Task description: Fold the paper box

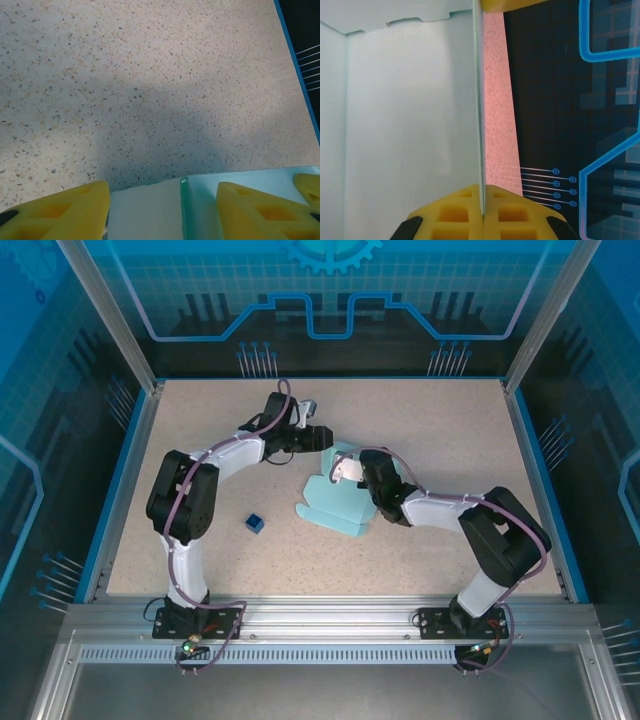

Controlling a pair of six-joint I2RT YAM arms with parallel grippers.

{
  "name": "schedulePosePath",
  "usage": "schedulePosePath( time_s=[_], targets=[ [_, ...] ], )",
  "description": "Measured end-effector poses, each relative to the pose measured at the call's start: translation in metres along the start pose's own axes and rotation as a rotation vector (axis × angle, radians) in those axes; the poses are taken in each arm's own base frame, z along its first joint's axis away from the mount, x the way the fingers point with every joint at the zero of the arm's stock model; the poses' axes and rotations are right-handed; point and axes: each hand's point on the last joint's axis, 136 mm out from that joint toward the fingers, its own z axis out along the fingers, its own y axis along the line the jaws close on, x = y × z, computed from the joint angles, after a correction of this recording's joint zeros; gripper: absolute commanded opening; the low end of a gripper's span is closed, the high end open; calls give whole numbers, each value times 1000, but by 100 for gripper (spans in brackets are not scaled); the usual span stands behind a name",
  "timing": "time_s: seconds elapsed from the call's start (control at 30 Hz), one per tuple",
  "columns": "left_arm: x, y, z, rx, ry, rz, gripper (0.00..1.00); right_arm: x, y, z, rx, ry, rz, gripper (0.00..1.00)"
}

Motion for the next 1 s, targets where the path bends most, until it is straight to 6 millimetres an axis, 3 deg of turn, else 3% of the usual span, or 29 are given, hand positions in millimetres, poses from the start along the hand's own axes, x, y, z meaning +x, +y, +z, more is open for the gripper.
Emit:
schedulePosePath(
  time_s=[0.83, 1.0],
  targets=[
    [13, 3, 5, 48, -54, 10, 48, 4, 11, -4, 62, 20, -25, 0],
    [12, 3, 4, 37, -55, 7, 58, 4, 11, -4, 60, 20, -25, 0]
  ],
)
